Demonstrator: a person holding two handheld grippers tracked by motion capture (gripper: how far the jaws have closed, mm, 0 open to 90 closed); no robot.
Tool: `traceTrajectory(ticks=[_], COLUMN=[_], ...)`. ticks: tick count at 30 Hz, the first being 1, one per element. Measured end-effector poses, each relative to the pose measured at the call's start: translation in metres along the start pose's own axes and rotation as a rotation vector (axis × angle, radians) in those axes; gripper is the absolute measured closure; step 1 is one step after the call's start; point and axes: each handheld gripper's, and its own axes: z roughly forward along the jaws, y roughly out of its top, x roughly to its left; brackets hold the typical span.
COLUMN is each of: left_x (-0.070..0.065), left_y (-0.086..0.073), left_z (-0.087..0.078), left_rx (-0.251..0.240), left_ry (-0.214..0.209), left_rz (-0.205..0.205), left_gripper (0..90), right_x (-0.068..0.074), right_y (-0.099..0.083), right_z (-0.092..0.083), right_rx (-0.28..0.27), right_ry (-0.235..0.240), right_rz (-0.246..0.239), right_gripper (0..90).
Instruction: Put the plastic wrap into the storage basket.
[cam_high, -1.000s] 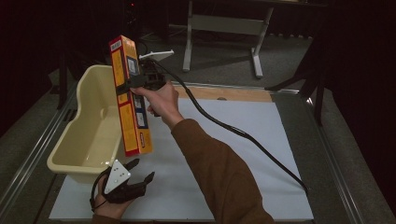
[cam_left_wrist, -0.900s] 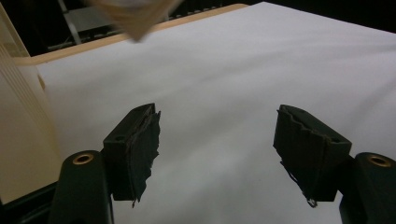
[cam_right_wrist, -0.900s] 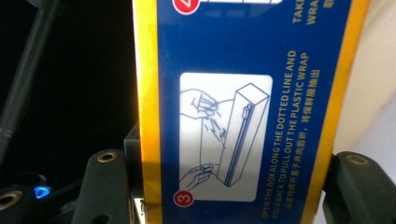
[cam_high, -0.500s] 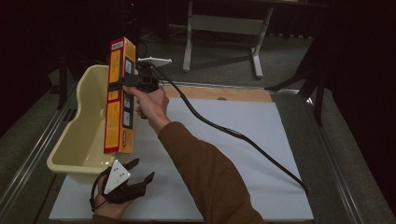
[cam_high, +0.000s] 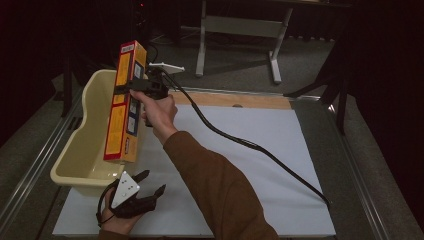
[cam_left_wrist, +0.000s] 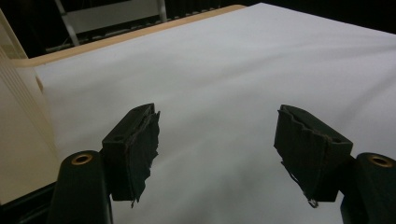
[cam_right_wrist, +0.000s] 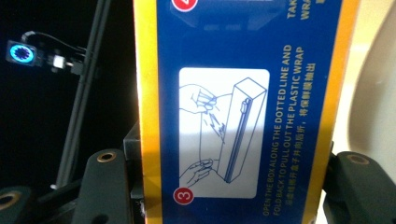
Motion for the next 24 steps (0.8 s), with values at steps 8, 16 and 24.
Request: traceTrajectory(ticks=[8,16,24], left_x=[0.000,0.000,0.000], left_y=[0.000,-0.001,-0.001], left_z=[0.000,0.000,-0.001], left_rx=[0.000,-0.002,-0.002], left_ry=[-0.002,-0.004,-0.002], left_rz=[-0.002,0.000,-0.006], left_gripper=[30.1,30.3,30.1], right_x=[-0.004,-0.012,-0.020], right_y=[-0.013,-0.027,-0.033], right_z=[0.015,0.031,0.041], right_rx=[-0.036,-0.029,-0.031], right_ry=[0.017,-0.010,-0.018], right_rz=[0.056,0.079,0.127], right_gripper=[39.2,39.1,39.0])
